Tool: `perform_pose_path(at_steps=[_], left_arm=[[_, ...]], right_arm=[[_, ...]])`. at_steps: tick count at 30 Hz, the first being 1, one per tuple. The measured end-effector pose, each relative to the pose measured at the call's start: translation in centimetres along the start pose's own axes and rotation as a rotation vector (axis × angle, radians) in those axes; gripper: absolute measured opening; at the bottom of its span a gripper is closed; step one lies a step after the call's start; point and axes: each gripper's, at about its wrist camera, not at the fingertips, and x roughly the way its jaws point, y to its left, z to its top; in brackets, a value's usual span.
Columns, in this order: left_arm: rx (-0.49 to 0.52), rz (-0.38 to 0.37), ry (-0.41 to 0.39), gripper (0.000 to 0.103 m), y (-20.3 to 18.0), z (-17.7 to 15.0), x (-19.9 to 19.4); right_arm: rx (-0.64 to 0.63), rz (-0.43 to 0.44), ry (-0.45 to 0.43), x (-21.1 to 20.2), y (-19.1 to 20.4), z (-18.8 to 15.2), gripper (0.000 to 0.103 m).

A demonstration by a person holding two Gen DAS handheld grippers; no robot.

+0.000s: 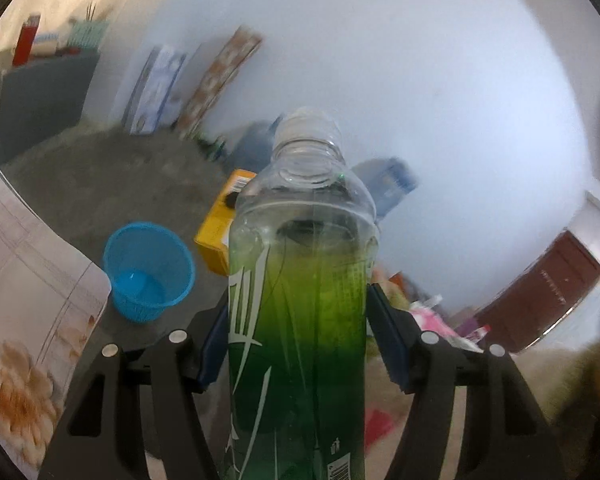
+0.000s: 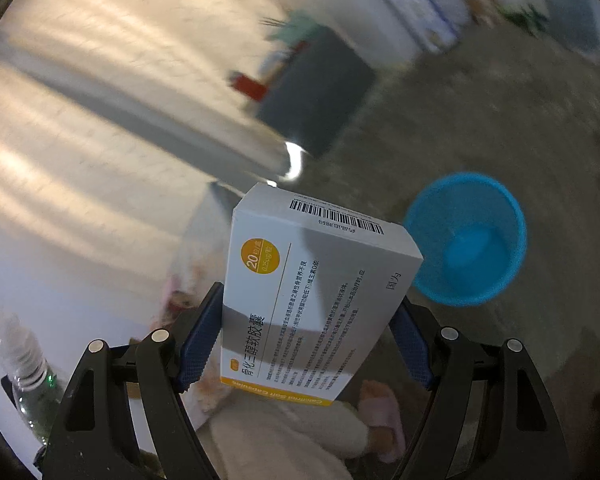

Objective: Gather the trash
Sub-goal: 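Carry the bottle and box off the table toward the blue wastebasket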

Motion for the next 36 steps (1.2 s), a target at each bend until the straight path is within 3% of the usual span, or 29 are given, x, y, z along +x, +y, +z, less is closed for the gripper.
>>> perform_pose_path(at_steps=[11, 20, 22, 26, 30, 36], left_arm=[[-0.212, 0.242, 0.344, 0.062, 12.3, 6.3, 19.3], [-0.271, 0.468, 0.506, 0.062, 19.5, 7.7, 30.8], [-0.276, 0.526, 0.511, 0.063, 20.6, 8.0, 32.3], [-0.274, 0.598, 0.417, 0.083, 22.0, 8.7, 32.9], [-0.306, 0.591, 0.368, 0.083, 21.8, 9.1, 31.9], [-0.239, 0.574, 0.311, 0.083, 19.7, 10.0, 28.8]], right_arm=[[0.195, -0.232, 0.123, 8.4, -11.3, 0.7, 0.073], [0.291, -0.311, 0.177, 13.5, -16.1, 2.9, 0.073], [0.301, -0.305, 0.189, 14.6, -16.3, 3.5, 0.074], [0.321, -0.307, 0.201, 16.1, -17.2, 4.9, 0.076], [0.332, -0.32, 0.195, 16.8, -17.8, 5.4, 0.077], [0.299, -0.387, 0.163, 16.6, -17.8, 5.3, 0.078]])
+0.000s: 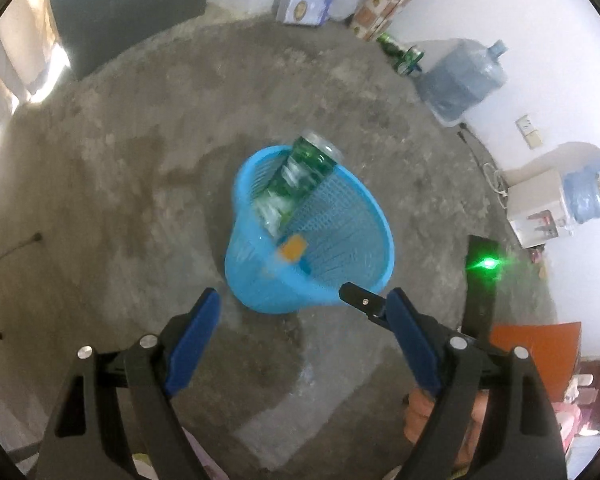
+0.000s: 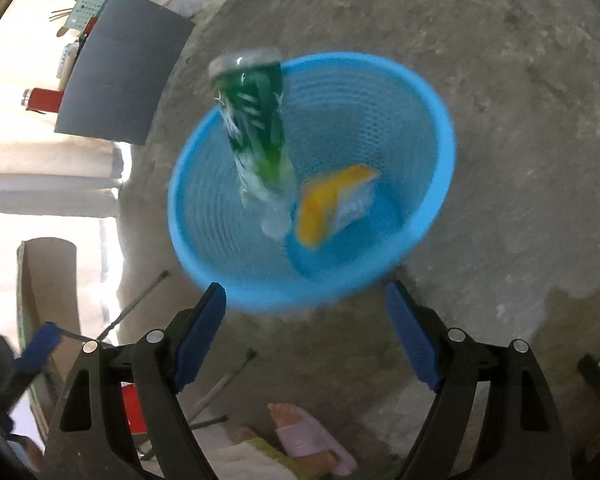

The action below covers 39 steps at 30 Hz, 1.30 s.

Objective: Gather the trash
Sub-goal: 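Carry the bottle and box off the table toward the blue wastebasket, then open both tools over the blue wastebasket, dropping bottle and box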

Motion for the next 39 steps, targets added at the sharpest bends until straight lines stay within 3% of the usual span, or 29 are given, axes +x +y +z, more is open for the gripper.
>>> perform_pose_path(at_steps=[8, 17, 24, 39], left_arm=[[0.032, -0.038, -0.063, 0.083, 0.4, -1.4, -4.5], [0.071, -0.084, -0.123, 0.083, 1.1, -4.6, -10.7], [0.105, -0.09, -0.222, 0.083, 1.9, -10.3, -17.5], [0.013, -0.095, -0.423, 0.083, 7.3, -24.9, -28.3]], right_arm=[[-0.07, -0.044, -0.073, -1.7, -0.1, -0.6, 0.078], [-0.081, -0.028, -0.098, -3.6, -1.4, -3.0, 0.078], [-0.078, -0.035, -0.09, -5.4, -3.6, -7.1, 0.078], [-0.03, -0.06, -0.031, -5.8, -4.9, -14.5, 0.078]])
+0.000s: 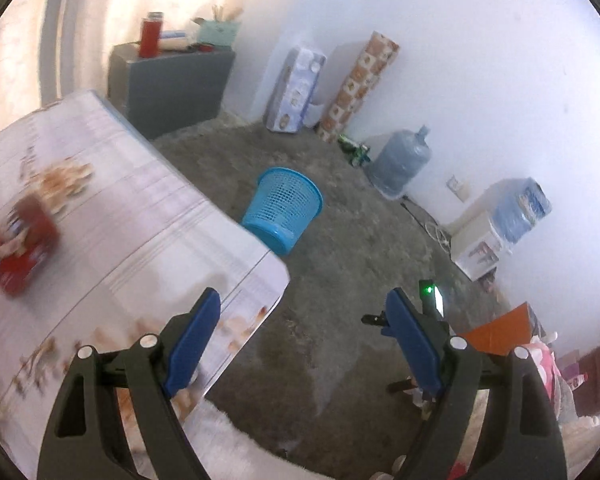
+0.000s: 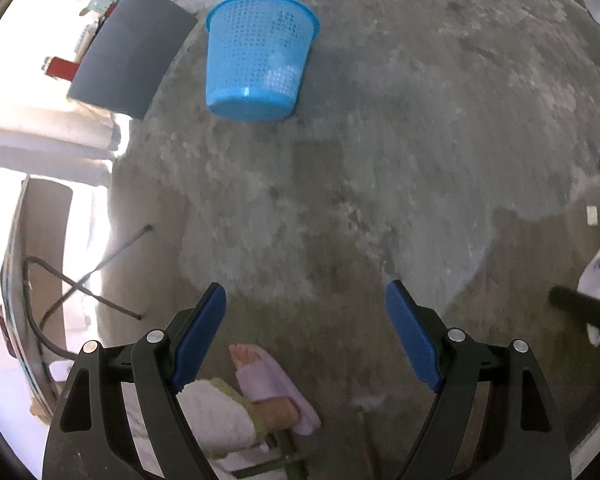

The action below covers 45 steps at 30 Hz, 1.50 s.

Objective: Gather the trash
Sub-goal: 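Open both tools over the blue wastebasket, dropping bottle and box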

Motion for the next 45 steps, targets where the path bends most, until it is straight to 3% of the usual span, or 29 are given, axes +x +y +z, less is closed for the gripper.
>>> perform_pose_path(at_steps=[7, 13, 19, 24, 27, 29, 32, 35, 39, 42, 45], left_arm=[[-0.051, 0.024, -0.098, 0.083, 2.5, -1.8, -4.5], [-0.081, 0.024, -0.14, 0.083, 4.4, -1.9, -6.2], [-0.111, 0.009, -0.158, 0.083, 6.4, -2.4, -6.5], [-0.122, -0.009, -0.166, 0.083, 7.7, -2.2, -6.4], [-0.104, 0.013, -0.147, 0.083, 7.9, -0.7, -6.0], [-0.094, 0.021, -0.116, 0.083, 7.8, 1.2, -5.6], [-0.061, 0.028, -0.05, 0.083, 7.2, 6.8, -4.0], [-0.026, -0.004, 0.073, 0.083, 6.3, 14.4, 1.1], [0.045, 0.108, 0.23, 0.083, 4.9, 24.0, 13.9], [-0.012, 0.156, 0.339, 0.083, 5.4, 28.8, 25.7], [-0.049, 0.192, 0.377, 0.083, 5.4, 31.4, 35.4]], right_arm=[[-0.039, -0.094, -0.001, -0.8, 2.4, -1.1, 0.082], [-0.114, -0.199, -0.139, -5.7, 5.7, -0.4, 0.094], [-0.185, -0.328, -0.265, -11.3, 7.8, 0.2, 0.095], [-0.256, -0.368, -0.372, -16.1, 10.2, 2.1, 0.095], [-0.261, -0.325, -0.387, -17.0, 11.4, 3.6, 0.095], [-0.218, -0.213, -0.359, -16.7, 11.7, 5.8, 0.095], [-0.09, -0.038, -0.277, -14.5, 11.2, 9.9, 0.095], [0.075, 0.113, -0.197, -11.0, 10.2, 14.8, 0.095], [0.254, 0.224, -0.152, -5.9, 8.0, 21.6, 0.095], [0.353, 0.275, -0.126, -2.1, 6.0, 26.3, 0.094], [0.475, 0.289, -0.117, 1.5, 3.5, 30.6, 0.091]])
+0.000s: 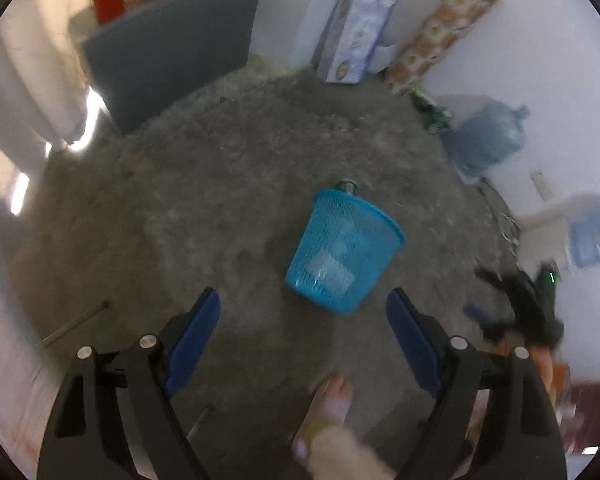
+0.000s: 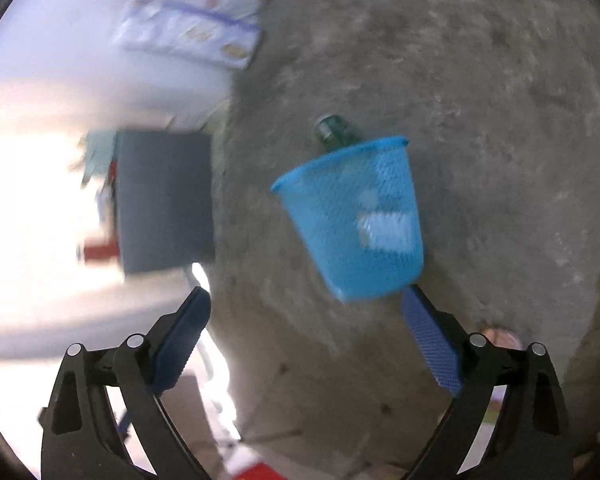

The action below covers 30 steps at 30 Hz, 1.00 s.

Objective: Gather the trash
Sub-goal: 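Open both tools over the blue wastebasket, dropping bottle and box, then grasp the blue wastebasket rim with both tools and lift it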

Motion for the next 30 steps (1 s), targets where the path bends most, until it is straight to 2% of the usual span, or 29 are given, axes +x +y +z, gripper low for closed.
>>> perform_pose_path(at_steps=[3, 6, 9, 14, 16, 20, 23, 24, 25, 26, 30], left_arm=[[-0.028, 0.019, 0.049, 0.083, -2.2, 4.3, 8.3], [-0.028, 0.034, 0.099, 0.079, -4.7, 6.6, 15.2], [0.009, 0.069, 0.142, 0.076, -7.2, 8.9, 21.6], [0.022, 0.089, 0.203, 0.073, -9.5, 11.3, 29.8], [0.04, 0.128, 0.231, 0.072, -10.0, 11.8, 32.4], [0.046, 0.19, 0.267, 0.065, -10.2, 12.9, 36.5], [0.001, 0.217, 0.343, 0.057, -9.8, 13.0, 39.5], [-0.007, 0.214, 0.364, 0.055, -9.8, 12.9, 40.2], [-0.009, 0.231, 0.387, 0.054, -9.9, 12.7, 41.1], [0.0, 0.265, 0.389, 0.052, -10.0, 12.5, 41.6], [0.025, 0.314, 0.378, 0.048, -10.4, 12.5, 42.5]], right_arm=[[0.123, 0.009, 0.006, 3.5, -2.4, 4.2, 0.088], [0.209, 0.019, 0.03, 7.9, -4.8, 8.6, 0.087], [0.209, 0.011, 0.066, 11.2, -5.8, 11.4, 0.086], [0.184, -0.015, 0.143, 15.6, -6.8, 14.0, 0.085], [0.169, -0.019, 0.181, 16.9, -7.1, 14.8, 0.084], [0.102, -0.013, 0.253, 19.1, -7.1, 15.8, 0.083], [0.112, -0.009, 0.312, 20.9, -8.1, 15.7, 0.073], [0.119, -0.013, 0.327, 21.5, -8.5, 15.5, 0.064], [0.131, -0.01, 0.34, 21.9, -9.0, 15.3, 0.062], [0.135, -0.008, 0.334, 22.0, -9.2, 15.3, 0.061], [0.11, -0.013, 0.301, 21.5, -9.7, 16.0, 0.045]])
